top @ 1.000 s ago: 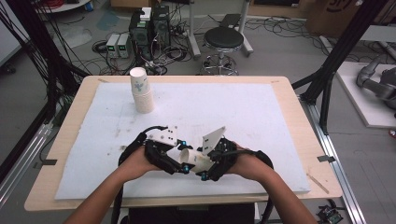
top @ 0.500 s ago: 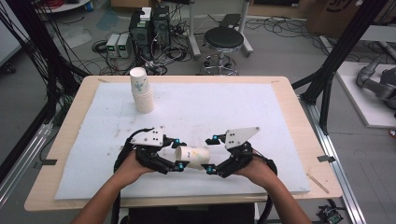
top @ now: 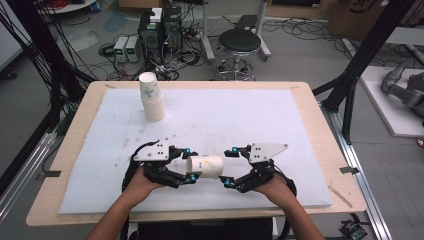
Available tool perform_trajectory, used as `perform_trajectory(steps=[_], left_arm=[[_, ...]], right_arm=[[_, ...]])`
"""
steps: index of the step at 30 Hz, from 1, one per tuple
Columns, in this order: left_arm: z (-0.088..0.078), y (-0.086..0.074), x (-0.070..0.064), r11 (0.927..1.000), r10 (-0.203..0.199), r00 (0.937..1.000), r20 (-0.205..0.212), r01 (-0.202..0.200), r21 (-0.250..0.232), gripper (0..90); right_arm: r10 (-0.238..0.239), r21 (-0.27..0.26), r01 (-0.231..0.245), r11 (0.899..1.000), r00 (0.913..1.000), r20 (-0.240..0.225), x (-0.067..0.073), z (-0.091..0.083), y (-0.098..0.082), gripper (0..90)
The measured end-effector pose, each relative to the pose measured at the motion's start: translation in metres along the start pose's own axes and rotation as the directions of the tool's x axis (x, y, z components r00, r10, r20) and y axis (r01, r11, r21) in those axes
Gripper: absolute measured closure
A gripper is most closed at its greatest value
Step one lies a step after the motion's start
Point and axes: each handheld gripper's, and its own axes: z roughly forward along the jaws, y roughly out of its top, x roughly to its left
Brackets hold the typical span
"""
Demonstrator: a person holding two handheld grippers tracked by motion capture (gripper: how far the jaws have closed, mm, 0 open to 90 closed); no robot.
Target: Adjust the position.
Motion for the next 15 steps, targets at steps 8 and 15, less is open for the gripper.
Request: perform_trajectory(steps=[8,15], left_arm=[[-0.0012,-0.0016,-0.0016,0.9995,-0.001,0.9998,0.02,0.002,-0.033,37.1],[0.0034,0.0001,-0.0048,0.9982,0.004,0.9976,0.069,0.0,-0.061,37.1]], right_arm=[[0.009,-0.017,-0.009,1.0,0.9996,-0.026,-0.0015,0.0011,-0.0054,19.0],[-0.01,-0.012,0.009,1.0,0.9978,-0.066,0.0008,0.0065,-0.0061,19.0]])
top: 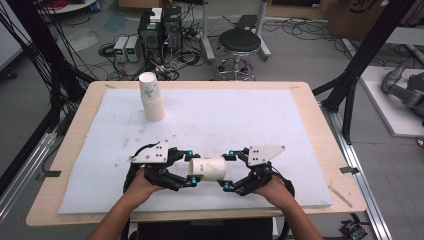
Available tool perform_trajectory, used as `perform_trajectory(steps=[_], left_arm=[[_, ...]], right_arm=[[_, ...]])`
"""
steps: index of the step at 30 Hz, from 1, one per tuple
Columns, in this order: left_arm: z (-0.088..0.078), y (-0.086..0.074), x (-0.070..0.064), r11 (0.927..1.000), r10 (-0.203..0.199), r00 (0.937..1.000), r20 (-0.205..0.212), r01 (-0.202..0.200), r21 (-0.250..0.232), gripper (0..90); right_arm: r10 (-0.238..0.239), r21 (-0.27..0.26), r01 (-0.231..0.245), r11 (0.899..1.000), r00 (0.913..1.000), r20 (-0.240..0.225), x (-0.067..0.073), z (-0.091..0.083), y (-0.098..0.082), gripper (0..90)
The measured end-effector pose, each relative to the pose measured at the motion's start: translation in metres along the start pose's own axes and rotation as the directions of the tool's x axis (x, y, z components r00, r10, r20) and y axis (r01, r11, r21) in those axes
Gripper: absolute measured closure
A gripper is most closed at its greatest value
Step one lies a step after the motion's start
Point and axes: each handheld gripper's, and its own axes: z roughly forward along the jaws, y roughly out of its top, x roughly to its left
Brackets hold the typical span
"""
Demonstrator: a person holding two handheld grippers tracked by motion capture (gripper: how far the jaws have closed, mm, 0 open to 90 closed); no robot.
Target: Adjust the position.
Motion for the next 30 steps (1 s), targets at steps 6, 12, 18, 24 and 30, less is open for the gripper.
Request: perform_trajectory(steps=[6,12,18,24,30], left_arm=[[0.003,-0.001,-0.001,0.9999,0.006,0.9997,0.025,-0.006,-0.012,37.0],[0.0,-0.006,0.001,0.9981,-0.015,0.9985,0.053,0.018,-0.058,37.0],[-0.001,-0.012,0.002,0.9953,-0.027,0.9973,0.068,0.033,-0.092,37.1],[0.001,-0.009,-0.001,0.9978,-0.047,0.9982,0.038,0.048,-0.045,30.2],[0.004,0.004,-0.006,0.9922,0.016,0.9997,-0.021,-0.014,0.124,14.6]], right_arm=[[-0.001,-0.021,0.001,1.0,0.9994,-0.034,0.001,0.005,-0.001,20.3],[-0.005,-0.064,0.0,0.998,0.9972,-0.075,0.0,0.001,0.0,28.6],[-0.016,-0.098,0.007,0.995,0.9948,-0.1,-0.001,-0.001,-0.001,34.9],[-0.006,-0.088,-0.004,0.996,0.9937,-0.112,-0.002,-0.003,0.0,37.8],[0.029,-0.001,-0.029,1.0,0.9955,-0.09,-0.005,-0.007,0.008,38.0]])
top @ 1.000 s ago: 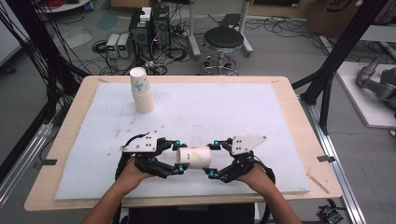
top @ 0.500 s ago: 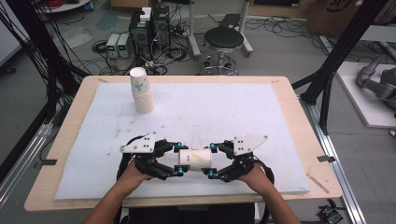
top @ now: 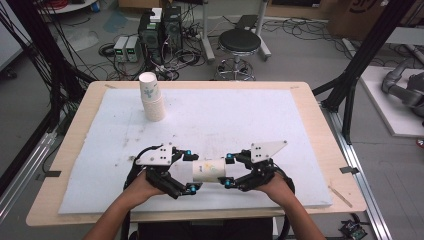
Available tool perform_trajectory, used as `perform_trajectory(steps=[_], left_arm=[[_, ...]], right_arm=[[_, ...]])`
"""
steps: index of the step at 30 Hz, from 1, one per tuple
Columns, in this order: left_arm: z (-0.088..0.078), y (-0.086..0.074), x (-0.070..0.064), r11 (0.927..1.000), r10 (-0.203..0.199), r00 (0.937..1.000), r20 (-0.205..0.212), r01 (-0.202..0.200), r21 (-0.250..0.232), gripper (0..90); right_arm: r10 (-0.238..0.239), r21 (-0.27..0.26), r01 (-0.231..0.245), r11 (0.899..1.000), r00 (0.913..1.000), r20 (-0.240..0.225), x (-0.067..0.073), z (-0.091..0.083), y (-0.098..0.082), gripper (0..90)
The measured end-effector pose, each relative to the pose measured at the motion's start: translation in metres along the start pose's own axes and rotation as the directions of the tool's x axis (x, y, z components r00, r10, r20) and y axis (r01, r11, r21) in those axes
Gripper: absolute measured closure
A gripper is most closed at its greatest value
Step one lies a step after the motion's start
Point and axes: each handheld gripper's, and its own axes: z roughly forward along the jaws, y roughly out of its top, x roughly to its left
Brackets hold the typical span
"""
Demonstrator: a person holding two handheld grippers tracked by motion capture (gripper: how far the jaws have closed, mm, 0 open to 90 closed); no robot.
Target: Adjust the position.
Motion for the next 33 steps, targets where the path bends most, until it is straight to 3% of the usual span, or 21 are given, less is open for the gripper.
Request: perform_trajectory(steps=[4,8,14,16,21,30,33], left_arm=[[0.001,0.006,0.002,0.9956,0.02,0.9997,-0.016,-0.019,0.091,14.8],[0.002,0.01,0.005,0.9904,0.022,0.9994,-0.026,-0.018,0.137,14.9],[0.006,0.015,0.006,0.9707,0.051,0.9985,-0.021,-0.045,0.236,16.5],[0.007,0.016,0.005,0.964,0.058,0.9981,-0.019,-0.051,0.261,16.9],[0.011,0.017,0.005,0.9448,0.094,0.9953,-0.025,-0.081,0.317,17.5],[0.015,0.015,0.006,0.9279,0.105,0.9941,-0.029,-0.087,0.362,19.4],[0.017,0.014,0.007,0.92,0.104,0.9941,-0.03,-0.085,0.383,20.0]], right_arm=[[-0.015,0.105,0.014,0.994,0.9998,0.009,-0.001,0.002,0.012,38.0],[-0.045,0.193,0.041,0.98,0.9988,0.018,-0.002,0.006,0.025,38.0],[-0.077,0.309,0.066,0.949,0.9967,0.025,-0.001,0.015,0.041,38.1],[-0.098,0.35,0.082,0.933,0.9948,0.028,0.0,0.019,0.045,38.1],[-0.114,0.409,0.093,0.908,0.9932,0.025,0.0,0.027,0.051,38.1],[-0.128,0.474,0.102,0.875,0.9915,0.023,0.0,0.034,0.058,38.1],[-0.146,0.5,0.113,0.859,0.9889,0.027,0.001,0.036,0.06,38.1]])
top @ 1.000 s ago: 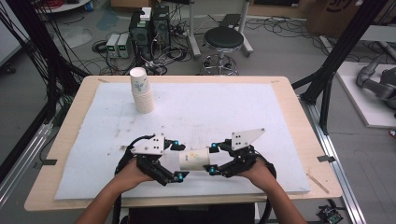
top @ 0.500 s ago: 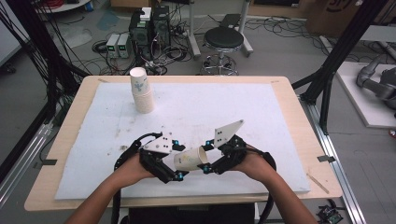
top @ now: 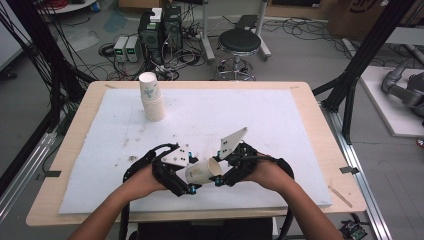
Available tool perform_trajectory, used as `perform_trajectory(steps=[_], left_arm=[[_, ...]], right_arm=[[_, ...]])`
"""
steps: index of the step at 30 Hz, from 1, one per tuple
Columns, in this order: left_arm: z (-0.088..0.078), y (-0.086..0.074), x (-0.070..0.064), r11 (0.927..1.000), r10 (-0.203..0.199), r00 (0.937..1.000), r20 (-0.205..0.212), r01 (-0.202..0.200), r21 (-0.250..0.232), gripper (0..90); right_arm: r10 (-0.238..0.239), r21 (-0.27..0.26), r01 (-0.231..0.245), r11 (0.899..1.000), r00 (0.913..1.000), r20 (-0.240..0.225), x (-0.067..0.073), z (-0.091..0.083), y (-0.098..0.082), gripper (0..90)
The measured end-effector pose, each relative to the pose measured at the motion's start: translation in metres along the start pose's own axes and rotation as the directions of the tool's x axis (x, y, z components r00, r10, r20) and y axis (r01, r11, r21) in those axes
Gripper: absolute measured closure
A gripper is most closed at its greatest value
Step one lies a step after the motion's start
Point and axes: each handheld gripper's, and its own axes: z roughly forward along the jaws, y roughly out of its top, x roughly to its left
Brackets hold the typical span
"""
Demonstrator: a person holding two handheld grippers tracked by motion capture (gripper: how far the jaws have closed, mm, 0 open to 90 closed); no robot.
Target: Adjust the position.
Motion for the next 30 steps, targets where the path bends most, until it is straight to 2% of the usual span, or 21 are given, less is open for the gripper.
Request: perform_trajectory(steps=[1,2,8,11,12,13,17,23,30], left_arm=[[0.001,0.0,0.001,0.9998,0.005,1.0,0.0,-0.005,0.019,20.3],[0.003,0.0,0.0,0.9998,0.002,1.0,0.0,-0.002,0.017,20.6],[0.009,0.002,0.0,0.9981,0.006,1.0,0.005,-0.007,0.062,22.1],[0.011,0.004,0.001,0.9974,0.009,0.9999,0.008,-0.01,0.071,23.3],[0.011,0.004,0.001,0.9973,0.011,0.9999,0.009,-0.012,0.073,23.8],[0.012,0.004,0.001,0.9977,0.006,0.9999,0.01,-0.006,0.068,24.4],[0.014,0.006,0.001,0.9971,0.005,0.9999,0.016,-0.007,0.076,27.1],[0.02,0.007,0.002,0.9959,-0.001,0.9996,0.029,-0.002,0.09,31.2],[0.024,0.007,0.003,0.9952,-0.007,0.9986,0.052,0.002,0.098,37.7]], right_arm=[[0.004,0.008,-0.004,1.0,1.0,0.0,0.0,0.0,0.001,38.1],[0.002,0.027,-0.002,1.0,1.0,0.0,0.0,0.0,0.003,38.1],[-0.035,0.084,0.034,0.996,0.9993,0.014,0.0,0.002,0.01,38.1],[-0.049,0.109,0.047,0.993,0.9987,0.014,0.001,0.004,0.014,38.0],[-0.071,0.113,0.069,0.991,0.9974,0.014,0.001,0.005,0.015,38.0],[-0.051,0.133,0.049,0.99,0.9986,0.013,0.003,0.005,0.016,38.0],[-0.067,0.169,0.064,0.983,0.9977,0.013,0.004,0.009,0.019,37.8],[-0.073,0.209,0.07,0.975,0.9973,0.007,0.006,0.014,0.02,37.8],[-0.082,0.221,0.079,0.972,0.9966,0.004,0.006,0.015,0.022,37.9]])
